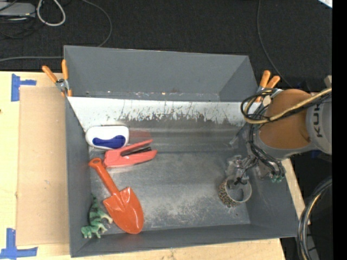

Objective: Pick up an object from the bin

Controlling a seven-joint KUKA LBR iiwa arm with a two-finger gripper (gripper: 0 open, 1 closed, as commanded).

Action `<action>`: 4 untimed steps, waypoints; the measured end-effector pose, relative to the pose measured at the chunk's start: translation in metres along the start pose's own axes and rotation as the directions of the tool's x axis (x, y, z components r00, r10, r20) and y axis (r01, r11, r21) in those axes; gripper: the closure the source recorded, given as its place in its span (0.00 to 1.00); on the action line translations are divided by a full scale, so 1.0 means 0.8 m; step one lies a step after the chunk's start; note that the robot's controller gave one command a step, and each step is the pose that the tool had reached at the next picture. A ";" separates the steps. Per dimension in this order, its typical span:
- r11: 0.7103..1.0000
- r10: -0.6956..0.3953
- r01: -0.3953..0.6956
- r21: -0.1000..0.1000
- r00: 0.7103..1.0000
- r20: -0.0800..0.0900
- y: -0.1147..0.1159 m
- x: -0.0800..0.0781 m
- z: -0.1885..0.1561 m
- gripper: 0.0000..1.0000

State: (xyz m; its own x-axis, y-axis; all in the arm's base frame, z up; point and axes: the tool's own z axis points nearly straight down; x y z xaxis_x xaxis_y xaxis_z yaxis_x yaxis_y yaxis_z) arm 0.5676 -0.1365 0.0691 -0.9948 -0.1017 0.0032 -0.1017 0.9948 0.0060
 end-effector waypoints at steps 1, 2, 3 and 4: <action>1.000 -0.024 0.024 -0.004 1.000 0.001 -0.004 0.002 0.000 1.00; 1.000 -0.025 0.025 -0.003 1.000 0.001 -0.005 0.000 -0.015 1.00; 1.000 -0.013 0.013 -0.008 1.000 -0.001 -0.018 0.001 -0.021 1.00; 0.999 -0.051 0.051 -0.007 0.999 0.000 -0.013 0.003 -0.011 1.00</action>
Offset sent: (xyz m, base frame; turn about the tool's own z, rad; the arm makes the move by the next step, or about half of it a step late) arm 0.0000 -0.0061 0.0126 -0.0267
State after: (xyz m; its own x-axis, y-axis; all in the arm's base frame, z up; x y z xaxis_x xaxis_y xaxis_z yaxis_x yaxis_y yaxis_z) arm 0.5664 -0.1467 0.0779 -0.9883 -0.1524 0.0027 -0.1524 0.9882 0.0135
